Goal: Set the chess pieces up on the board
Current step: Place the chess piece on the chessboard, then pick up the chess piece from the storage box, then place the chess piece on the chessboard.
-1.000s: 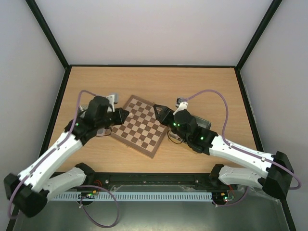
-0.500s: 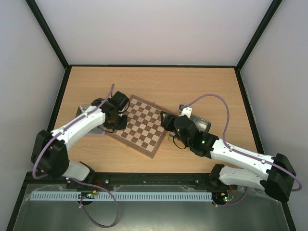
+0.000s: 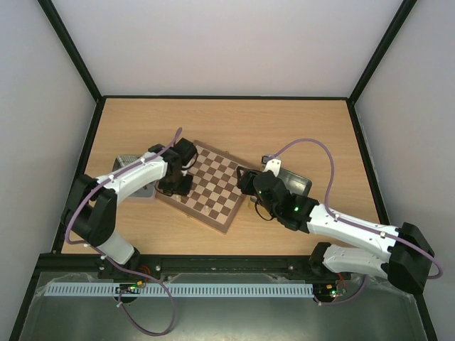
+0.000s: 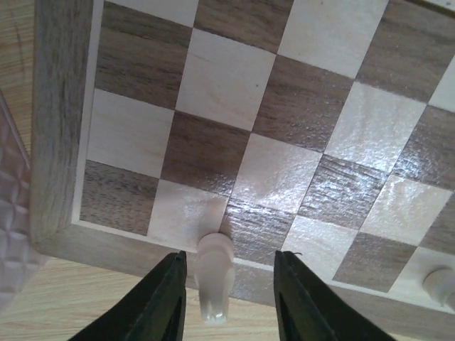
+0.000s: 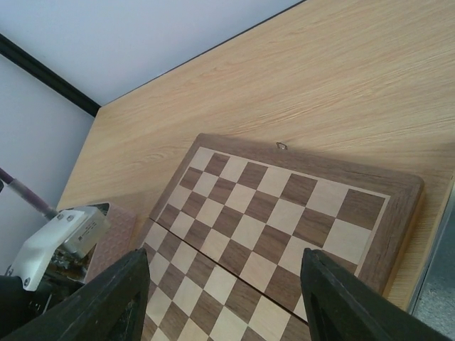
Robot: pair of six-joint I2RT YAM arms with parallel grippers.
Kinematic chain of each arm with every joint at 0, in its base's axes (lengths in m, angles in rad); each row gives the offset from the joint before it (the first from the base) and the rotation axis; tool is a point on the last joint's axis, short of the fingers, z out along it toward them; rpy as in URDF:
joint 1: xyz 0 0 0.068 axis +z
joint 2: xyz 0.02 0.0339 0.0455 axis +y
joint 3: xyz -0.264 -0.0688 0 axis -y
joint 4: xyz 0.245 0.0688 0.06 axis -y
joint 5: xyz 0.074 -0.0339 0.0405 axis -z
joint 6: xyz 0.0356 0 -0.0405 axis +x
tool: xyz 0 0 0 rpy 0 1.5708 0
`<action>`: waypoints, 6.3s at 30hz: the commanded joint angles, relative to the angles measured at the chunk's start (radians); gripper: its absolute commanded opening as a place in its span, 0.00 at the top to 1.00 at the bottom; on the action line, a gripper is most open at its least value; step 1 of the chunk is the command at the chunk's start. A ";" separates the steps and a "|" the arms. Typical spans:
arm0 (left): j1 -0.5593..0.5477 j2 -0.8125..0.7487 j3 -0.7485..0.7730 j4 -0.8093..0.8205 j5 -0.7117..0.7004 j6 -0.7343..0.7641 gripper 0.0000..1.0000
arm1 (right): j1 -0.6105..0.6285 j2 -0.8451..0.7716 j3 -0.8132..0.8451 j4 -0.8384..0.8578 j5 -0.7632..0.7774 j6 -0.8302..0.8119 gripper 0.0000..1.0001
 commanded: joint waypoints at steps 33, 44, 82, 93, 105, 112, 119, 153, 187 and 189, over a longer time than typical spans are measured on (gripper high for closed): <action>0.005 -0.013 -0.099 0.089 -0.086 -0.058 0.87 | -0.006 0.019 0.003 -0.004 0.036 0.007 0.42; 0.005 -0.043 -0.104 0.051 -0.110 -0.070 0.89 | -0.005 0.020 0.000 -0.006 0.036 0.016 0.42; 0.029 -0.334 -0.138 0.720 0.113 -0.048 0.43 | -0.432 0.167 0.031 -0.334 -0.192 -0.153 0.53; 0.029 -0.380 -0.207 0.797 0.150 -0.053 0.41 | -0.436 0.469 0.177 -0.268 -0.099 -0.148 0.59; 0.029 -0.399 -0.234 0.802 0.162 -0.069 0.40 | -0.436 0.563 0.176 -0.275 -0.031 -0.094 0.68; 0.029 -0.399 -0.224 0.802 0.160 -0.072 0.40 | -0.436 0.588 0.161 -0.257 -0.038 -0.094 0.73; 0.029 -0.401 -0.223 0.795 0.160 -0.078 0.40 | -0.436 0.581 0.133 -0.229 -0.056 -0.108 0.86; 0.253 -0.511 -0.424 1.372 0.807 -0.540 0.00 | -0.406 -0.011 -0.020 0.417 -1.081 -0.323 0.88; 0.090 -0.356 -0.228 0.915 1.019 -0.328 0.98 | -0.296 0.159 0.153 0.200 -1.124 -0.535 0.70; 0.096 -0.363 -0.213 0.855 0.956 -0.287 0.98 | -0.296 0.150 0.143 0.189 -1.089 -0.534 0.58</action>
